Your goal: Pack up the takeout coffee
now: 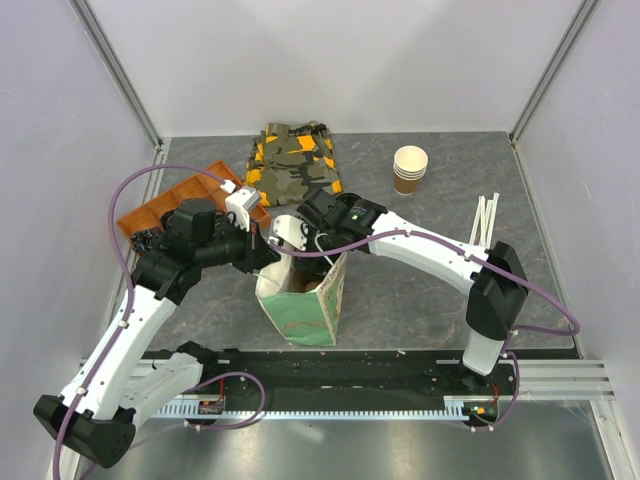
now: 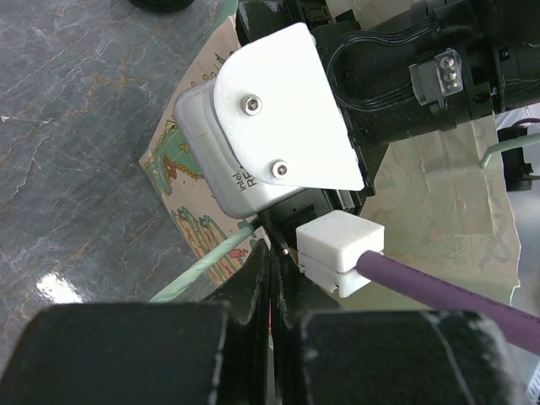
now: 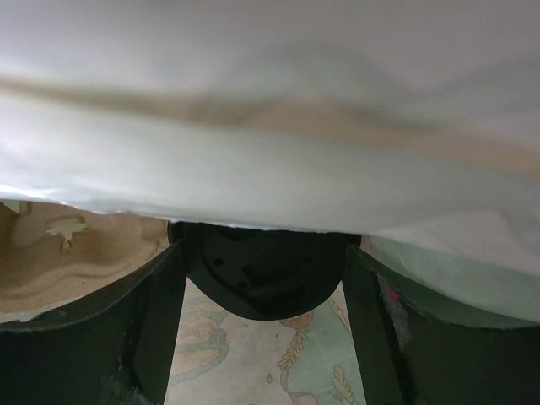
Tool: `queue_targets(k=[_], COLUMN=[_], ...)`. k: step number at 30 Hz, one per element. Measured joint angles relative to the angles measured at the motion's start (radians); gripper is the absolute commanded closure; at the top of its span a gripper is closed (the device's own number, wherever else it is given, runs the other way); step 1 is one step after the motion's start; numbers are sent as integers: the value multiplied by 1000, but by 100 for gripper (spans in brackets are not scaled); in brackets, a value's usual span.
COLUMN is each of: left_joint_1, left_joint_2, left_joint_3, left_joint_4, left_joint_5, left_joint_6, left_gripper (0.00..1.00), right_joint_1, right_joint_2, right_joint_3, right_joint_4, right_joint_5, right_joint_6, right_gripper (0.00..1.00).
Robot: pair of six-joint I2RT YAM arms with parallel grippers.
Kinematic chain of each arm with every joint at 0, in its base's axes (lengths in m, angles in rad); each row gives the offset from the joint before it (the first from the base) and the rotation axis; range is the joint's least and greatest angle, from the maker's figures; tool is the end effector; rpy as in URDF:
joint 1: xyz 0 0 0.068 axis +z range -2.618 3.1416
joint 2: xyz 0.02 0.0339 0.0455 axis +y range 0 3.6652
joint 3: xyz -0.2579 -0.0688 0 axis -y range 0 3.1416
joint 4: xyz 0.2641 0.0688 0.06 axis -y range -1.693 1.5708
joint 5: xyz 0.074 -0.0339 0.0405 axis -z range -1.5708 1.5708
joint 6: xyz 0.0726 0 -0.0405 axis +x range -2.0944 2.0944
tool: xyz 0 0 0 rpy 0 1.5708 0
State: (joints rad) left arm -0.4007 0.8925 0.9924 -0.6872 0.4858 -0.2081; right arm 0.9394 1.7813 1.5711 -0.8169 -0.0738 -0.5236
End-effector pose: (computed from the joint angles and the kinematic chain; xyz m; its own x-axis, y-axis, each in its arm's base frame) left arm 0.1986 -0.1209 0.3238 -0.6444 0.0746 -0.7610 0.5822 0.6930 -0.4251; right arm 0.2438 0.3425 0.2440 -0.0237 -0.8772 -0.4795 -0.9692 0.1377 -0.2040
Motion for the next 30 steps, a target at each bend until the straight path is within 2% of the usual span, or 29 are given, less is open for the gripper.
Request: queue_targets(k=[3, 12, 20, 24, 30], left_joint_1=[0, -1, -34, -49, -60], left_joint_2=[0, 0, 8, 13, 14], left_joint_3=[2, 7, 14, 17, 18], left_joint_4=[-3, -14, -13, -9, -6], left_joint_5=[6, 15, 14, 14, 9], left_joint_6=[10, 32, 44, 46, 46], left_gripper=[98, 98, 98, 98, 98], right_joint_1=[0, 0, -1, -2, -6], right_joint_2=[0, 0, 0, 0, 0], right_joint_3=[-2, -2, 2, 2, 2], right_joint_4=[2, 3, -15, -19, -23], right_joint_5=[-3, -8, -12, -11, -15], right_joint_6=[-8, -19, -12, -5, 0], right_gripper=[39, 20, 16, 8, 2])
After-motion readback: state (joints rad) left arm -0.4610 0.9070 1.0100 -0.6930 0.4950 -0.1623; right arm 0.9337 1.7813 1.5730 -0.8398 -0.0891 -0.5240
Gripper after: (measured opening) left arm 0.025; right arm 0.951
